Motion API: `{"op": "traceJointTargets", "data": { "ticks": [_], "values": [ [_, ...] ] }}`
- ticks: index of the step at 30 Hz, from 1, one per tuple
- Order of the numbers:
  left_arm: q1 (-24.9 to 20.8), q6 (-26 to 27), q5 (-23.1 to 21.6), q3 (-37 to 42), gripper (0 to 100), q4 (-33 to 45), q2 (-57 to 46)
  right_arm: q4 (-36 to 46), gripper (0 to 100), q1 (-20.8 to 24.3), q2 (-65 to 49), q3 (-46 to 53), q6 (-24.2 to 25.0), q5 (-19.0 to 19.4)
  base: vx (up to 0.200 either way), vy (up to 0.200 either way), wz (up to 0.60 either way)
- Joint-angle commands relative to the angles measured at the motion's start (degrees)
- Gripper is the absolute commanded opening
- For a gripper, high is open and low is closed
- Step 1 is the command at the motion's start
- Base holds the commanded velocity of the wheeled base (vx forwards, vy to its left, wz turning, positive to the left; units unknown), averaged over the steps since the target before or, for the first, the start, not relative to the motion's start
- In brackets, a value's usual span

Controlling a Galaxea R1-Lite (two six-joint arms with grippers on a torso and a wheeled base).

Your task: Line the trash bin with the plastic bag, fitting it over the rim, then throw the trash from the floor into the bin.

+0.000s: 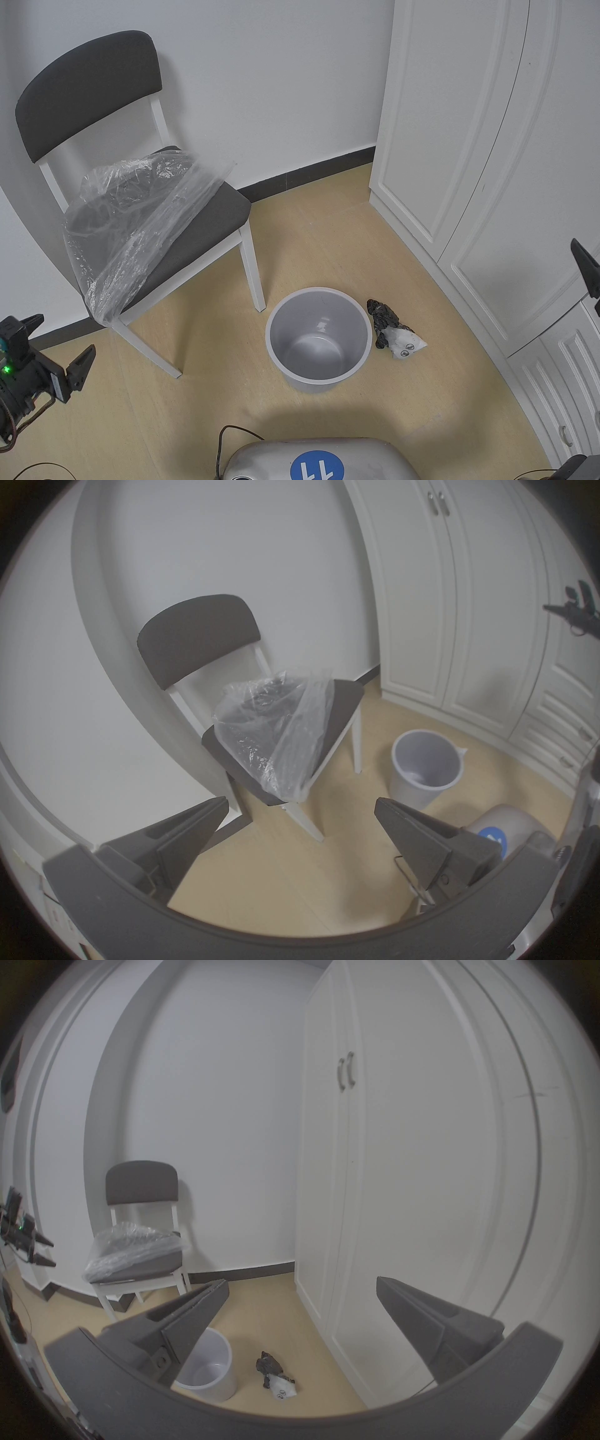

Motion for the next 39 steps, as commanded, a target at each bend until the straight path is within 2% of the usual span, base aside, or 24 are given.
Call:
{"op": "traceJointTargets", "data": {
  "ticks": [1,7,9,10,12,15,17,18,20,25,32,34,39],
  "values": [
    [-4.60,1.59,4.98,-0.88,100,-4.56,12.26,-2.92,100,6.83,7.37,2.01,-2.87,-1.61,0.000,0.000,0.00],
    [-4.42,1.77,5.60,-0.97,100,-4.03,13.22,2.97,100,6.39,6.32,2.54,-2.61,-1.79,0.000,0.000,0.00],
    [-4.42,1.86,7.09,-1.15,100,-4.12,13.49,5.95,100,6.30,6.93,1.66,-2.61,-1.88,0.000,0.000,0.00],
    [-4.60,1.95,9.11,-1.41,100,-4.38,13.75,7.98,100,6.30,9.04,-0.19,-2.34,-3.11,0.000,0.000,0.00],
    [-4.60,2.39,10.87,-1.58,100,-4.47,14.10,7.62,100,7.18,11.68,-1.42,-1.64,-7.24,0.000,0.000,0.00],
    [-4.68,4.49,12.45,-1.06,100,-4.29,14.37,1.82,100,11.84,17.04,-3.88,3.72,-17.79,0.000,0.000,0.00],
    [-4.68,4.67,12.54,-0.97,100,-4.29,14.37,0.42,100,12.80,17.92,-4.23,4.69,-19.28,0.000,0.000,0.00],
    [-4.60,5.20,12.54,-0.53,100,-4.38,14.37,-8.55,100,17.11,22.66,-5.02,8.20,-26.66,0.000,0.000,0.00],
    [-4.60,5.37,12.54,-0.53,100,-4.47,14.45,-14.79,100,18.43,26.00,-4.58,7.94,-29.48,0.000,0.000,0.00],
    [-4.60,7.04,12.72,-0.79,100,-4.82,17.44,-21.82,100,18.78,29.43,-2.39,6.53,-29.48,0.000,0.000,0.00],
    [-4.42,7.66,13.24,-2.02,100,-5.35,22.98,-22.08,100,18.78,29.61,-2.30,6.36,-29.48,0.000,0.000,0.00],
    [-4.33,7.66,15.62,-3.17,100,-9.21,27.02,-22.08,100,18.43,29.26,-2.03,6.53,-29.39,0.000,0.000,0.00],
    [-2.57,7.66,16.85,-4.22,100,-16.68,34.49,-22.17,100,17.46,28.82,-2.12,6.80,-28.42,0.000,0.000,0.00]
  ]
}}
